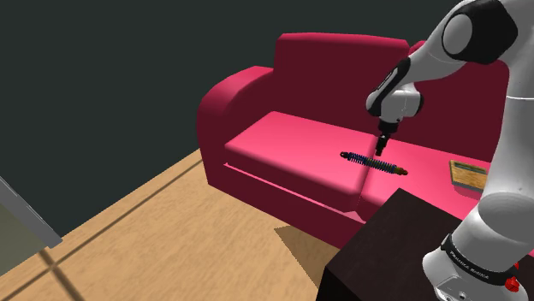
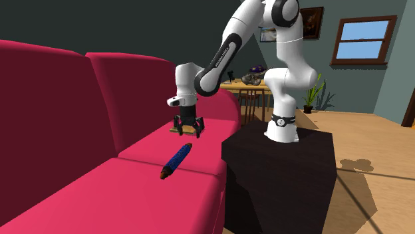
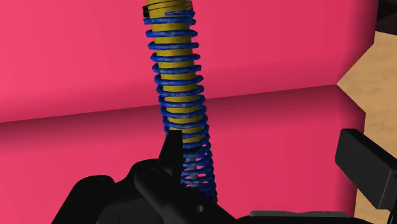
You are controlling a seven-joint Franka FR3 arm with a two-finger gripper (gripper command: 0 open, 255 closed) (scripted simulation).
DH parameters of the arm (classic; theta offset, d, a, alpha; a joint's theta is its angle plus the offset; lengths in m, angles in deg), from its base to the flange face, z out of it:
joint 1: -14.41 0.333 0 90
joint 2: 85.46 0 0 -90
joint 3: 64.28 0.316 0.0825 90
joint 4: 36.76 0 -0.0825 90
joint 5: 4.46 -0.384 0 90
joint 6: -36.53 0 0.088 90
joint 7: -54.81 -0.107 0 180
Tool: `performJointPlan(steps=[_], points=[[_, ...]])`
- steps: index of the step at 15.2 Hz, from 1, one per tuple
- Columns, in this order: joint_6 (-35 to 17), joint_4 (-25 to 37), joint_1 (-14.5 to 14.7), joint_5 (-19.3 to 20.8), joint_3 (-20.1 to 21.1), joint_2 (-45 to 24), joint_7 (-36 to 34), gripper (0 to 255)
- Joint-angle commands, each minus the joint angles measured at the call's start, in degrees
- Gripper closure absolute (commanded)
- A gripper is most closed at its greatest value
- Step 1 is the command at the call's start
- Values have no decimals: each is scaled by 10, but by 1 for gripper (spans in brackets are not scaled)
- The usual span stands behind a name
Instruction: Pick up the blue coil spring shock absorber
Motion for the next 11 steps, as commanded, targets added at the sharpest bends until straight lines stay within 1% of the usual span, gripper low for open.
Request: performJointPlan(steps=[1, 3, 6, 11], points=[[-6, 35, -30, -34, 21, -51, 36, 0], [-9, 73, -58, -57, 40, -97, 61, 0], [-9, 132, -96, -79, 65, -163, 88, 0], [-31, 143, -110, -95, 83, -197, 98, 0]])
